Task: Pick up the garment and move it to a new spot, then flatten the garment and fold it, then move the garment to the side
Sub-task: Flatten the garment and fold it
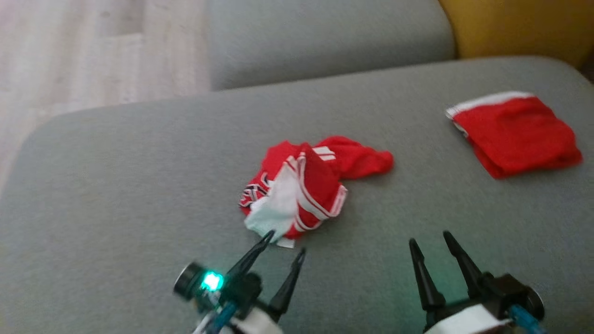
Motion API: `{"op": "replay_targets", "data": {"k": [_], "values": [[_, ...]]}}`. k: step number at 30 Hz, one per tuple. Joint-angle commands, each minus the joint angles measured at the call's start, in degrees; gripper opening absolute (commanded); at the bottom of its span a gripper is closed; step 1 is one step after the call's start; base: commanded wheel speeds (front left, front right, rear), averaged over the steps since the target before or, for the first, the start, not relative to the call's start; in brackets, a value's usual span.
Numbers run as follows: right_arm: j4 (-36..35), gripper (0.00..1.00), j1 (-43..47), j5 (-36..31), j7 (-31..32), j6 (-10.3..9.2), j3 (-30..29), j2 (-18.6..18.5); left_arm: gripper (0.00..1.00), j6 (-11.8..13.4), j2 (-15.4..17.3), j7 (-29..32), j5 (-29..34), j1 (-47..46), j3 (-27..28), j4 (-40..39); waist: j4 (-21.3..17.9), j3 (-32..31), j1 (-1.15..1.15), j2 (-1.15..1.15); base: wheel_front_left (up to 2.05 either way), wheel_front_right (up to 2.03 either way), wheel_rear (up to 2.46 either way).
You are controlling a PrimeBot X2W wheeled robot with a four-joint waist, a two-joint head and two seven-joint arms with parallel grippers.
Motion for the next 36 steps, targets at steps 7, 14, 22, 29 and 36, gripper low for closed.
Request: {"op": "replay_targets", "data": {"k": [7,14,22,29,36], "values": [[-2.64,1.00,-6.75,0.45,-0.22,0.19,3.88,-1.12,1.00,0.26,-0.30,-0.52,-0.26,-17.52,-8.12,6.77,-10.18,10.65,-0.01,0.00,0.00,0.00,0.00],[-2.81,1.00,-9.09,1.11,-0.22,0.19,5.26,-0.60,1.00,3.94,-0.28,-0.52,0.67,-24.05,-8.99,15.73,-14.84,14.33,-0.01,0.00,0.00,0.00,0.00],[-2.96,1.00,-9.62,1.40,-0.22,0.19,5.71,-0.03,1.00,9.42,0.45,-0.52,0.60,-29.36,-6.53,25.49,-16.85,15.69,-0.01,0.00,0.00,0.00,0.00],[-2.53,1.00,-9.83,1.63,-0.22,0.19,5.74,0.21,0.00,8.76,0.84,-0.52,-0.95,-31.66,-5.71,23.96,-17.03,14.88,-0.01,0.00,0.00,0.00,0.00],[-1.91,1.00,-8.93,2.12,-0.22,0.19,5.67,0.31,0.00,7.08,1.38,-0.52,-1.05,-39.03,-5.00,11.20,-17.06,10.63,-0.01,0.00,0.00,0.00,0.00]]}}
